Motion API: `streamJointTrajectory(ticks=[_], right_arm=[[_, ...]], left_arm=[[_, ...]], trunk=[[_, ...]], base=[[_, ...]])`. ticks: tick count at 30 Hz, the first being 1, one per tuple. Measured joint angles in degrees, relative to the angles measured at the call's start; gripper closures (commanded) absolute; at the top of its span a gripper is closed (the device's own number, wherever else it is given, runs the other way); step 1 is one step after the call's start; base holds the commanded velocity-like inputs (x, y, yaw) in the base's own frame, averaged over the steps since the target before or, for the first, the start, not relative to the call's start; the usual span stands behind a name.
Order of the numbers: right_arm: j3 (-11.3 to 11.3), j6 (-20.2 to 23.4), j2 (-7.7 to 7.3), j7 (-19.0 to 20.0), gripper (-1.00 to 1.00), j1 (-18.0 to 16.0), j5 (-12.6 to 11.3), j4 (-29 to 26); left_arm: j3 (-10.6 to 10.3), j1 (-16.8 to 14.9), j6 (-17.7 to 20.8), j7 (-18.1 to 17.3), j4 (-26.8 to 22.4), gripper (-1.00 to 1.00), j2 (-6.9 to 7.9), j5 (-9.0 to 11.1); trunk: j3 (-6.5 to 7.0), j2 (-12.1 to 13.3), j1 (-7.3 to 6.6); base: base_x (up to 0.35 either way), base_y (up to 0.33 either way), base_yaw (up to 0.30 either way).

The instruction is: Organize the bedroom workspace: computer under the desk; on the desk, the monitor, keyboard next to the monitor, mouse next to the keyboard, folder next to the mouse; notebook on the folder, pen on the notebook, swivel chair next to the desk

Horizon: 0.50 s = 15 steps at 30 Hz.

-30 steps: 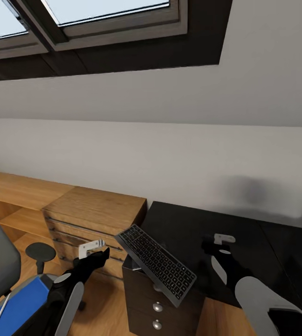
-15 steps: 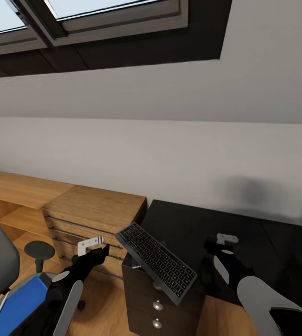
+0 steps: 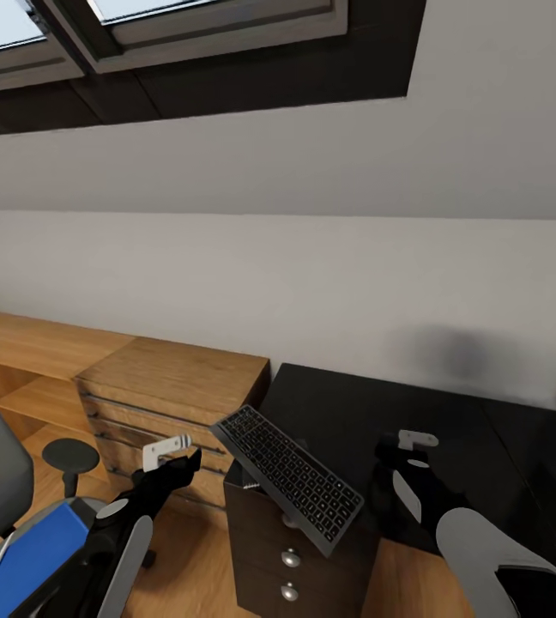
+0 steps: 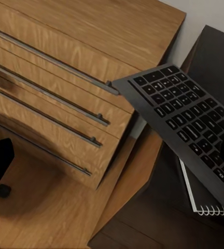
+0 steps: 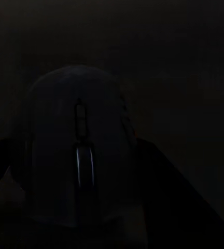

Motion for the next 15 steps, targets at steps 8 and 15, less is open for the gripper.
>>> streamJointTrajectory(ticks=[8, 15], right_arm=[[0.0, 0.0, 0.0, 0.0, 1.0, 0.0, 0.0, 0.0], [0.3, -0.1, 0.19, 0.1, 1.0, 0.0, 0.2, 0.0]], left_arm=[[0.0, 0.0, 0.0, 0.1, 0.0, -1.0, 0.0, 0.0], [0.0, 0.0, -0.1, 0.2, 0.4, -1.0, 0.09, -0.2]], trunk=[[-1.26, -2.8, 1.54], [-1.26, -2.8, 1.55]], base=[[0.0, 0.0, 0.0], [0.0, 0.0, 0.0]])
